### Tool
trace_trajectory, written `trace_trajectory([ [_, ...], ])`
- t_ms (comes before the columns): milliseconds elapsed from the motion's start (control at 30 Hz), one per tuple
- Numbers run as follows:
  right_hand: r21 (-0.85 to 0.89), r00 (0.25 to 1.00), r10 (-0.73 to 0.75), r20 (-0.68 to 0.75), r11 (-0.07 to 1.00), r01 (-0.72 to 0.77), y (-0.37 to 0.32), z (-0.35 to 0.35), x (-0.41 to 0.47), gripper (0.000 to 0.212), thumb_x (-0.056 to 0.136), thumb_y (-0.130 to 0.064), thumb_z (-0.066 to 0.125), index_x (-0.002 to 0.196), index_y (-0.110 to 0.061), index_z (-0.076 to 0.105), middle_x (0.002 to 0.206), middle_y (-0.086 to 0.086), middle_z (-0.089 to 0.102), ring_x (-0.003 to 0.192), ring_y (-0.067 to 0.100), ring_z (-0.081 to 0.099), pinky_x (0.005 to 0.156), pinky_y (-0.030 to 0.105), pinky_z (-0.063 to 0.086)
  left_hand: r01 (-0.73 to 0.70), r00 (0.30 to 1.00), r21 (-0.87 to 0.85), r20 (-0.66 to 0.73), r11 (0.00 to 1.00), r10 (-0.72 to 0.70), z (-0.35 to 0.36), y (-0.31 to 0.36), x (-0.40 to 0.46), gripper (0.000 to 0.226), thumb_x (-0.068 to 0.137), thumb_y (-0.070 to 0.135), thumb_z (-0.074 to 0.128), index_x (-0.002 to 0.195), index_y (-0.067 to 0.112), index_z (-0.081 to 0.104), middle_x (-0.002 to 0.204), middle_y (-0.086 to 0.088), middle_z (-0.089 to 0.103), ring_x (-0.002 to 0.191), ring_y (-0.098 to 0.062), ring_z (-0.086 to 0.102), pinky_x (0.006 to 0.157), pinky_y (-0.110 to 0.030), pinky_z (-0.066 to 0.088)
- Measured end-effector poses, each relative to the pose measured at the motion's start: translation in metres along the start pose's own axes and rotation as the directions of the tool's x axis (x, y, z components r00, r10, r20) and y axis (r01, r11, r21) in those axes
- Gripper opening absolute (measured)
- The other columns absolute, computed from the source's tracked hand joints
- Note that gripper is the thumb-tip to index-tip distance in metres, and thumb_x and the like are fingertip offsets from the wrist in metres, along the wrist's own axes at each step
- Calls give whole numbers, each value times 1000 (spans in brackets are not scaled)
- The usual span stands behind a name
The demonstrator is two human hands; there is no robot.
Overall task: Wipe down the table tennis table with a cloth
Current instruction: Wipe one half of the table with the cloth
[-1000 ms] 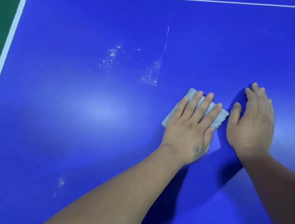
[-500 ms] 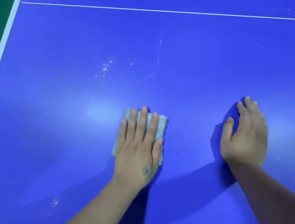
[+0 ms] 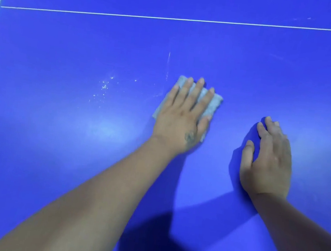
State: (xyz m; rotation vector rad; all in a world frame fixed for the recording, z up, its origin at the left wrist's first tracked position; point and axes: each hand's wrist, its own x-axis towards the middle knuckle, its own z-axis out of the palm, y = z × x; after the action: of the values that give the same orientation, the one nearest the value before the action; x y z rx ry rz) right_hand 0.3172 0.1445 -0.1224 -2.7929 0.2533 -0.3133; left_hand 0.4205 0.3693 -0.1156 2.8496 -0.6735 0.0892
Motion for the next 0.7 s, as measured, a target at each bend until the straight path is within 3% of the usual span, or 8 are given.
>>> trace_trajectory([
  [100, -1, 1000, 0, 3, 1000, 0, 0, 0, 0, 50, 105, -18, 45, 151, 0, 49, 169, 8, 38, 158, 31, 31, 127, 54, 27, 154, 988, 40, -1, 987, -154, -4, -44, 24, 64, 111, 48, 29, 170, 22, 28, 177, -10, 23, 165, -34, 17, 133, -53, 13],
  [200, 2, 1000, -12, -3, 1000, 12, 1, -1, 0, 50, 105, -18, 45, 151, 1, 50, 168, 11, 39, 158, 33, 32, 127, 54, 28, 366, 930, 57, 22, 929, -367, -13, -73, 8, 66, 112, 51, 23, 172, 24, 19, 180, -9, 14, 166, -33, 9, 135, -51, 7],
  [300, 15, 1000, -11, -3, 1000, 11, -1, -2, 1, 50, 104, -18, 45, 150, 1, 51, 167, 12, 41, 157, 33, 34, 128, 54, 27, 448, 893, 107, -22, 887, -449, -20, -67, -32, 65, 114, 49, 22, 172, 19, 20, 179, -13, 16, 166, -35, 11, 134, -53, 11],
  [467, 29, 999, 26, 47, 999, -28, -3, -5, 2, 52, 103, -21, 43, 150, -1, 51, 167, 10, 40, 159, 30, 31, 129, 53, 24, 422, 903, 122, 34, 898, -429, -25, -14, -76, 66, 115, 47, 22, 172, 15, 18, 179, -14, 12, 167, -35, 5, 134, -55, 10],
  [567, 23, 996, 50, 70, 998, -52, -4, -6, 3, 53, 103, -22, 43, 151, -2, 51, 168, 8, 39, 160, 27, 29, 131, 52, 22, 304, 948, 81, 73, 949, -310, -18, 21, -70, 66, 114, 47, 23, 172, 18, 16, 180, -11, 7, 167, -33, -1, 134, -54, 9],
  [700, 12, 995, 57, 82, 998, -58, -4, -6, 3, 54, 103, -23, 43, 152, -2, 50, 170, 7, 37, 162, 25, 25, 132, 50, 19, 146, 989, 11, 29, 989, -147, -9, 21, -15, 63, 114, 48, 29, 171, 21, 26, 179, -9, 17, 167, -31, 7, 133, -53, 12],
])
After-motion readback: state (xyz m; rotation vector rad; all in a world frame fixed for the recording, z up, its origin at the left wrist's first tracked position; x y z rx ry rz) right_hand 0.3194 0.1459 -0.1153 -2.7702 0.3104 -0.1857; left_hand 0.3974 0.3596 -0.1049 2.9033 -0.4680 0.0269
